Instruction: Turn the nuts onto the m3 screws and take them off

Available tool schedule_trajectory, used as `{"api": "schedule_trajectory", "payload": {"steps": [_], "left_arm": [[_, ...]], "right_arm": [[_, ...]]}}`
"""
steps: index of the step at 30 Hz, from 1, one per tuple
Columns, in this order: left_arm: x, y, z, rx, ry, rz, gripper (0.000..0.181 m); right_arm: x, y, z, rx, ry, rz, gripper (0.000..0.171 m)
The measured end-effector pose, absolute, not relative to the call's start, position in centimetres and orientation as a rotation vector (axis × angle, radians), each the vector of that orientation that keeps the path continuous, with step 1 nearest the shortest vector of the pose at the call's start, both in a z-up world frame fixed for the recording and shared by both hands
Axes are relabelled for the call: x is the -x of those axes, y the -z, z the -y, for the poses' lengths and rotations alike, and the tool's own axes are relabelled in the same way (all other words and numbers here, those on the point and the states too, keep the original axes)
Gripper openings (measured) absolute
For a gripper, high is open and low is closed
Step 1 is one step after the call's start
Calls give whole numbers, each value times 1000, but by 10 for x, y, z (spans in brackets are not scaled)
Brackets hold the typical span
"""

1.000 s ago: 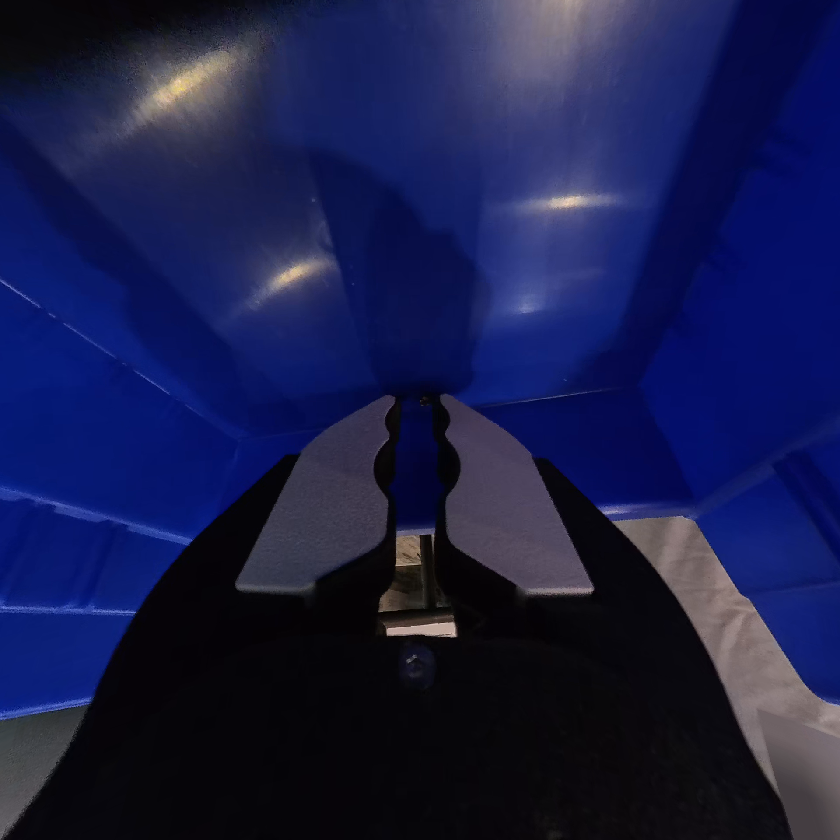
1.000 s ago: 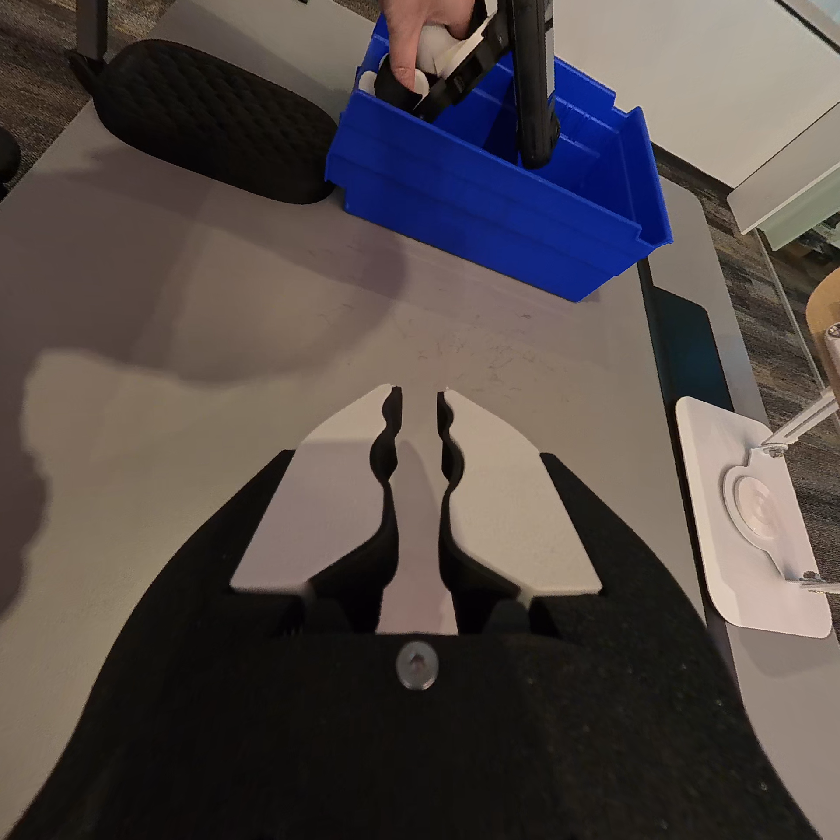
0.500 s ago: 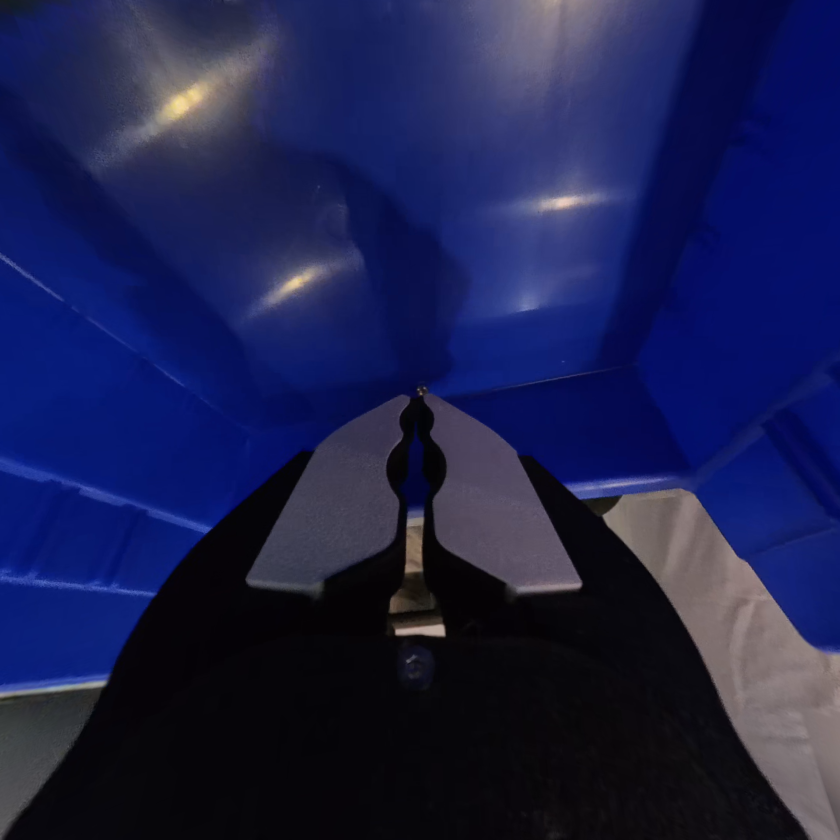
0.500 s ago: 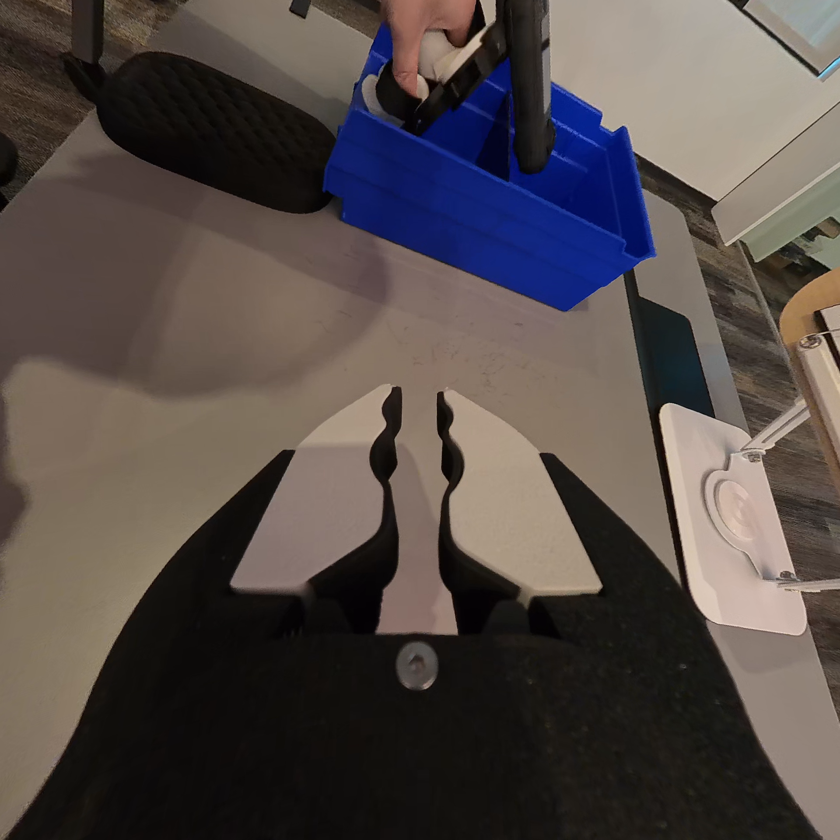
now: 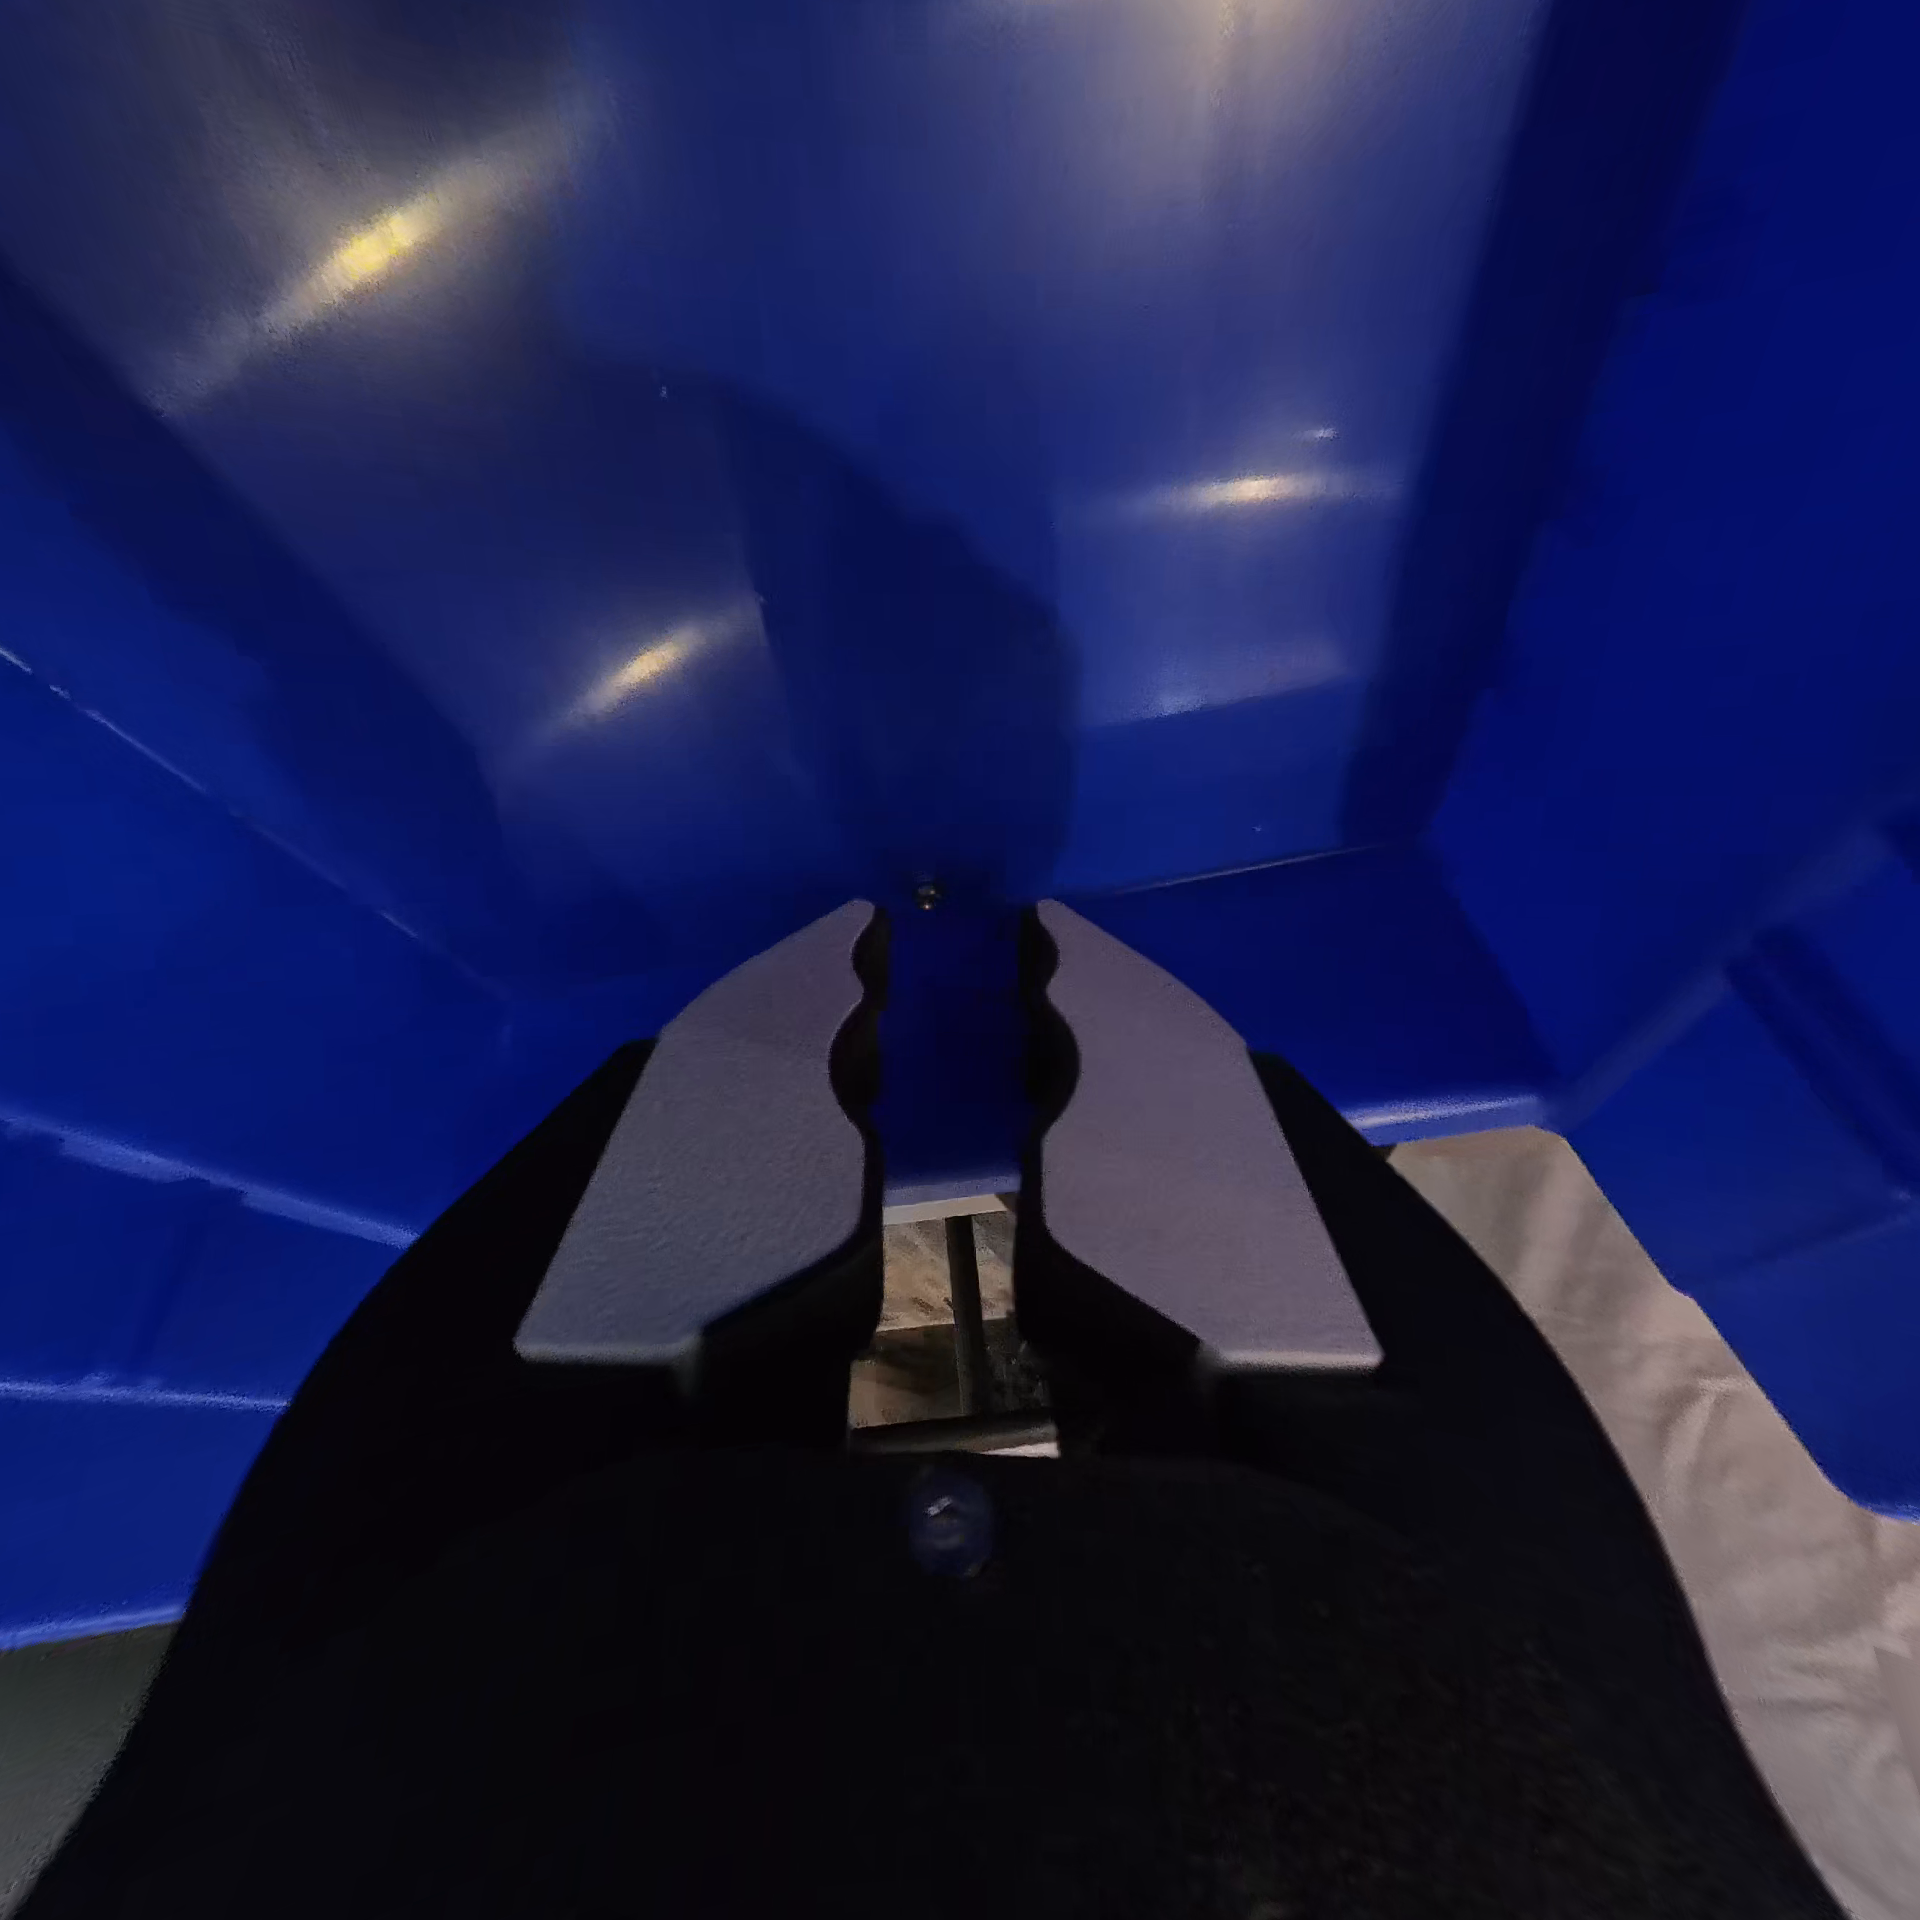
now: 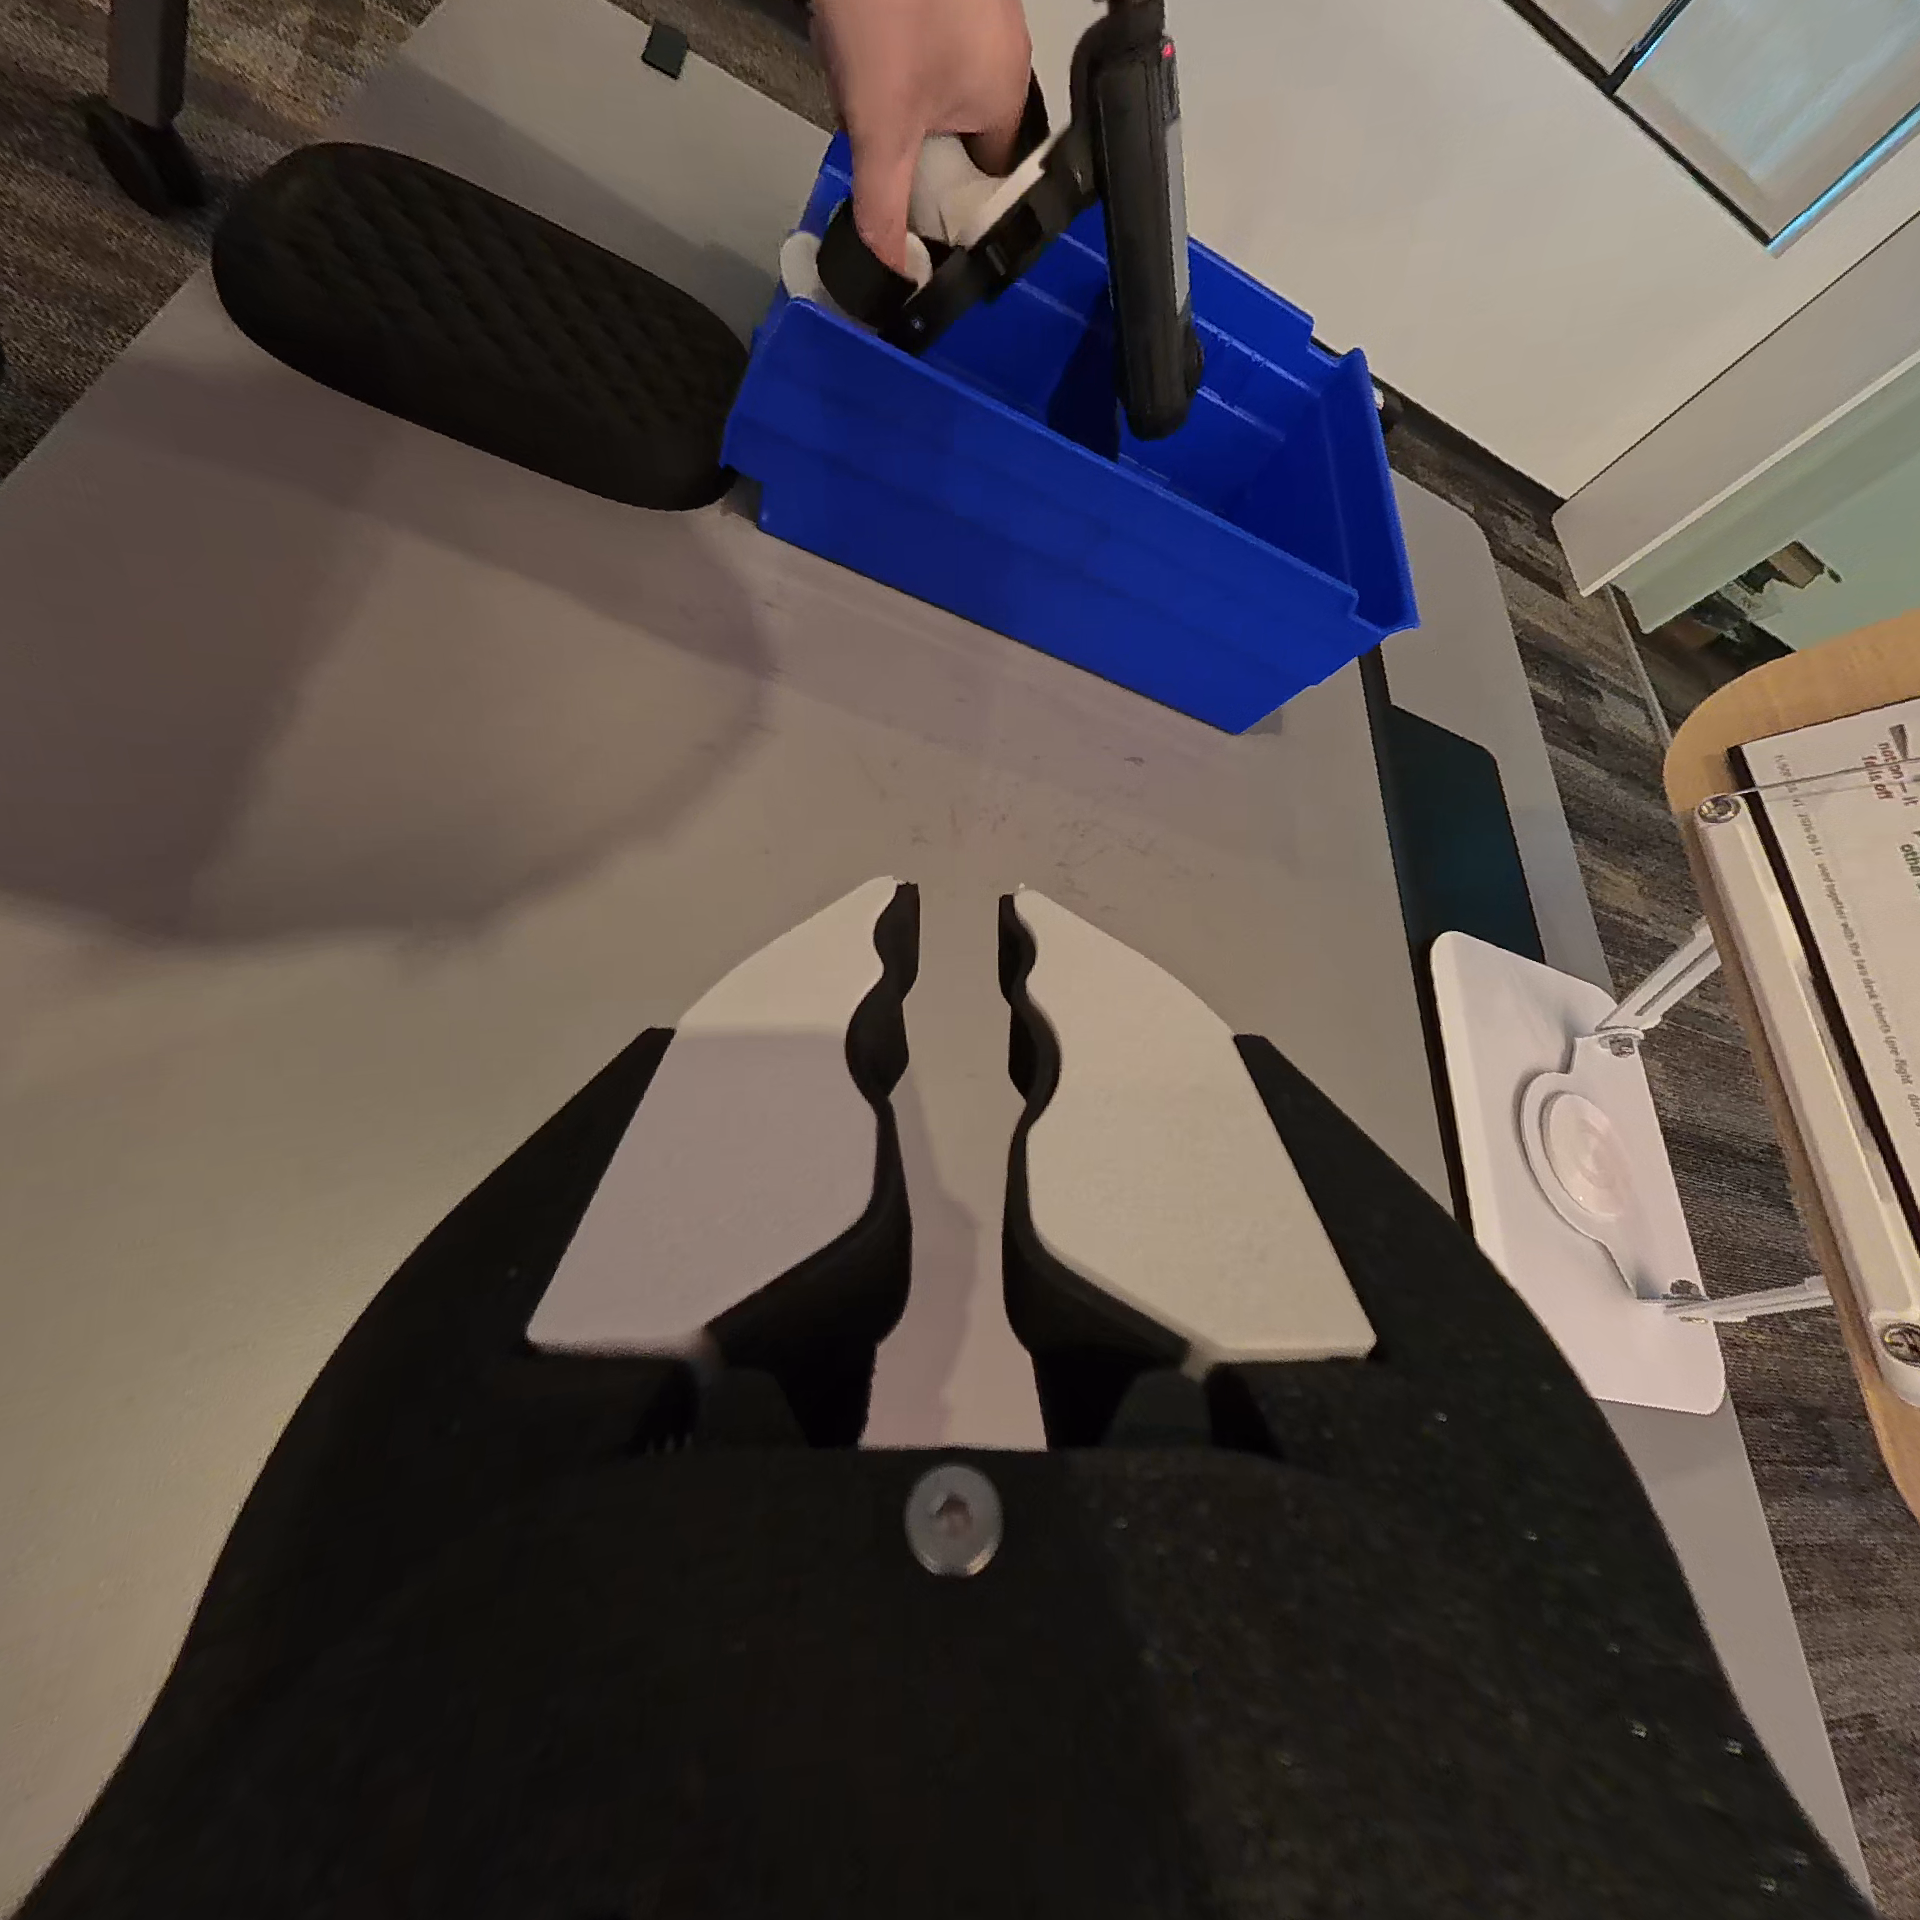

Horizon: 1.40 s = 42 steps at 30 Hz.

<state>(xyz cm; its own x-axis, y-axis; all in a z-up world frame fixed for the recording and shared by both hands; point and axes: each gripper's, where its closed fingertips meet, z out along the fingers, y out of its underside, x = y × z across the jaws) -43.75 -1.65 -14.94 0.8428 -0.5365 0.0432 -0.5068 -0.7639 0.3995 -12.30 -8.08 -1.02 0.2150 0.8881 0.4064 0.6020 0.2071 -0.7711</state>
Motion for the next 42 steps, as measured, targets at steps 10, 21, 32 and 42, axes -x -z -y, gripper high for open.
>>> {"api": "schedule_trajectory", "payload": {"steps": [10,21,32,42], "left_arm": [[440,153,11,-2591,180,789,13],[442,154,11,-2588,180,800,10],[446,153,8,-2545,170,825,0],[438,132,18,-2412,-36,1269,0]], "right_arm": [[124,13,82,1495,-359,1504,14],[126,17,85,1497,-347,1534,14],[124,17,83,1500,-334,1531,14],[122,20,79,1513,-328,1518,14]]}}
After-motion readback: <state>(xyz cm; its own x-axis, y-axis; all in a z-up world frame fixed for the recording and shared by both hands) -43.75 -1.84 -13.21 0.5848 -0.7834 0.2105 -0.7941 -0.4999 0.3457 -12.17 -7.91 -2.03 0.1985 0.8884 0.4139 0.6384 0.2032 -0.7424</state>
